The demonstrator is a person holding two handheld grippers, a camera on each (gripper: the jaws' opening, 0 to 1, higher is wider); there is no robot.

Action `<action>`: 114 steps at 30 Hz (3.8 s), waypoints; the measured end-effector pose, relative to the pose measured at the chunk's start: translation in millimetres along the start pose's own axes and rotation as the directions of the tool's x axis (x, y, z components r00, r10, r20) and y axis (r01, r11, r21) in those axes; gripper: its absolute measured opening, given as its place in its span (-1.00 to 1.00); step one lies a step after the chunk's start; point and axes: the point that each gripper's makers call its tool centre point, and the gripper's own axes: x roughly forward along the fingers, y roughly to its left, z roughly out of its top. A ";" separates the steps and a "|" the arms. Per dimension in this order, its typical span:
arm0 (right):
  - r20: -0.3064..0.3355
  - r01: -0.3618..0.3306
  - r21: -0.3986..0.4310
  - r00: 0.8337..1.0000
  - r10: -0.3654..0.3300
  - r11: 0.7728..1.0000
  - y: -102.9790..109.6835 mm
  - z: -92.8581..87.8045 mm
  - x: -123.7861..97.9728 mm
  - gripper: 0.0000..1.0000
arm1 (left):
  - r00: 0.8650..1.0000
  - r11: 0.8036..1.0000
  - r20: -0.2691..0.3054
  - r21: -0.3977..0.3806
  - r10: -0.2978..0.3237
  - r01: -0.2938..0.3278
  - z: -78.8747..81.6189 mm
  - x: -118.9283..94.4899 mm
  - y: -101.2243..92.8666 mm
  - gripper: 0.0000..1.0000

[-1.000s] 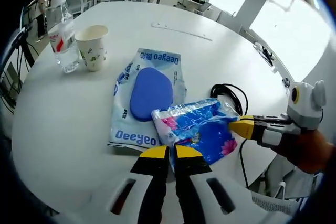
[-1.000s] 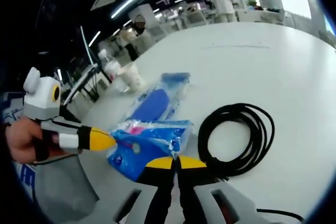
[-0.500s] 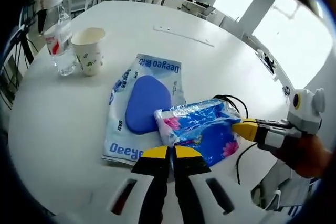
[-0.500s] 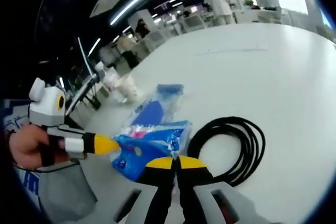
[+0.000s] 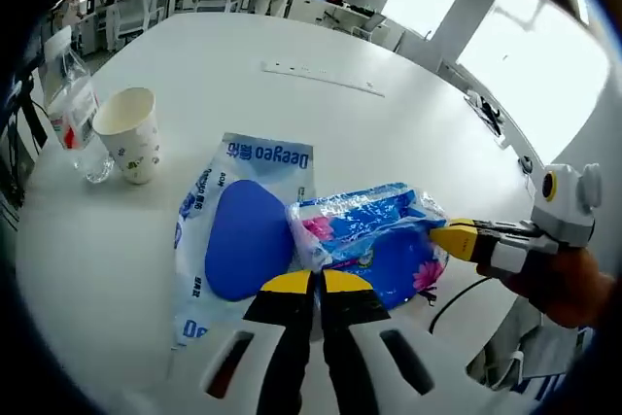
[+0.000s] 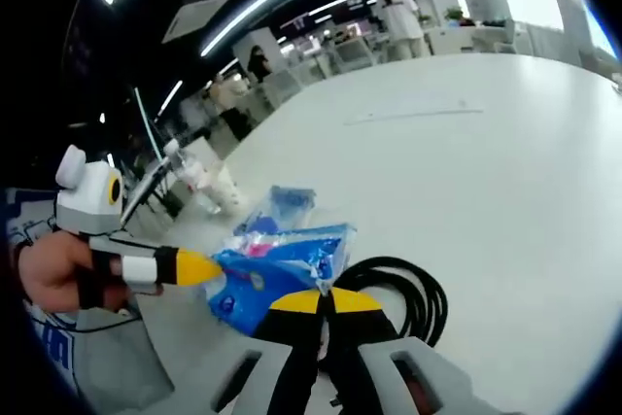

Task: Arrange the tabletop items into an orderly group along one side of the table until the central work area is clear of visible clutter.

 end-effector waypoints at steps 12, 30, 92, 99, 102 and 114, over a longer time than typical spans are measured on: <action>0.031 0.039 0.020 0.999 -0.040 0.999 -33.3 25.8 -3.1 -1.00 | 0.999 0.999 0.010 0.034 -0.033 0.032 29.6 27.8 -20.9 -1.00; 0.044 0.079 0.059 0.996 -0.082 0.995 -79.1 48.5 8.1 -1.00 | 0.998 0.998 0.013 0.036 -0.055 0.054 59.7 71.1 -38.3 -1.00; 0.022 0.136 0.094 0.990 -0.139 0.986 -119.4 58.1 20.3 -0.80 | 0.998 0.998 0.010 -0.006 -0.056 0.056 69.3 89.3 -23.3 -0.80; 0.030 0.130 0.075 0.991 -0.133 0.989 -108.9 61.6 14.4 -0.80 | 0.998 0.998 0.048 -0.034 -0.044 0.046 69.6 67.1 -11.9 -0.81; 0.032 0.119 0.057 0.992 -0.121 0.991 -98.8 59.7 12.7 -0.80 | 0.997 0.997 0.063 -0.060 -0.037 0.041 65.1 51.6 -6.3 -0.81; 0.017 0.079 0.035 0.997 -0.080 0.996 -67.0 41.6 12.8 -0.80 | 0.994 0.992 0.109 -0.127 -0.005 0.019 45.4 15.4 19.2 -0.84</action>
